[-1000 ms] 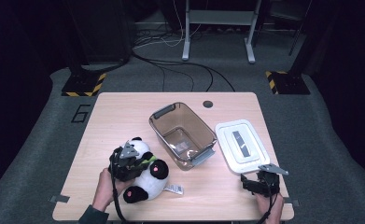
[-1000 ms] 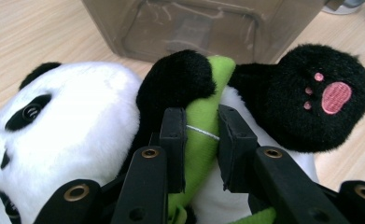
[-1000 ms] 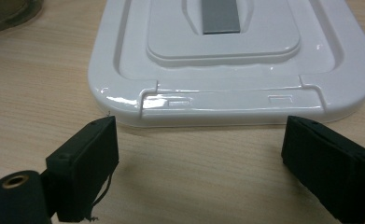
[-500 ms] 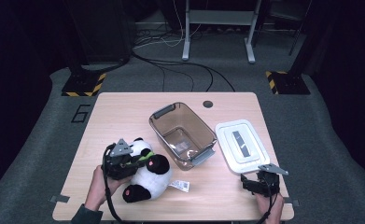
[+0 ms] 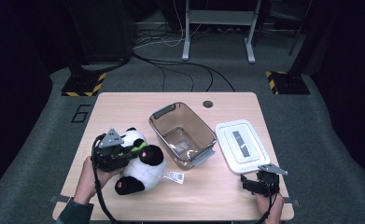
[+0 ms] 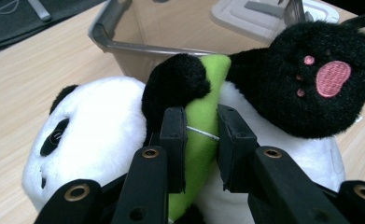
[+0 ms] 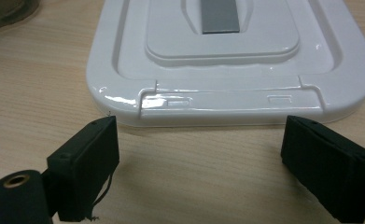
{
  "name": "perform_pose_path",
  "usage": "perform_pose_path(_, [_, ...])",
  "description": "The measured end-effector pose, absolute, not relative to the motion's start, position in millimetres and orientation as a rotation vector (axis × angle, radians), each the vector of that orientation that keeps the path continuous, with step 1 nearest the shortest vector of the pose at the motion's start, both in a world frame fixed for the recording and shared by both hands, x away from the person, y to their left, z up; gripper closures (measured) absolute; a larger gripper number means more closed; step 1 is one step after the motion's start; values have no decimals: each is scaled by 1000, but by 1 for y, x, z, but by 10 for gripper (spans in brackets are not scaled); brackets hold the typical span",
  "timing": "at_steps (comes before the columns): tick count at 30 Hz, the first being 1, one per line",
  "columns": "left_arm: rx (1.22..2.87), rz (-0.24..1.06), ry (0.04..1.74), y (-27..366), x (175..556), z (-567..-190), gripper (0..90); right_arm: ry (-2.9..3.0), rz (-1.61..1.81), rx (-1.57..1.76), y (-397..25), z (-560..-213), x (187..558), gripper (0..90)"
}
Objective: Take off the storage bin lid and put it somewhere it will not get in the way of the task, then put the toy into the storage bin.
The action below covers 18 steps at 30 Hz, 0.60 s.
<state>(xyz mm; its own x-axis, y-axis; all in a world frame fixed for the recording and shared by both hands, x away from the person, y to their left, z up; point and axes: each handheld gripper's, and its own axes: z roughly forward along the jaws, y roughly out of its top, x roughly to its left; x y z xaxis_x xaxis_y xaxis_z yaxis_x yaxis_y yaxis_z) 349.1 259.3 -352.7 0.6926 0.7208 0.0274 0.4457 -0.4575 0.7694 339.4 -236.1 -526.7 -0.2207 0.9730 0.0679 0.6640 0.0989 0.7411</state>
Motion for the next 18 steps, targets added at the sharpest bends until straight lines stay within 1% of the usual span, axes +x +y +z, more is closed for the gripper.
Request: perform_pose_path(18, [2078, 492, 863, 263, 362, -314, 742, 1942, 917, 1593, -236, -527, 339, 106])
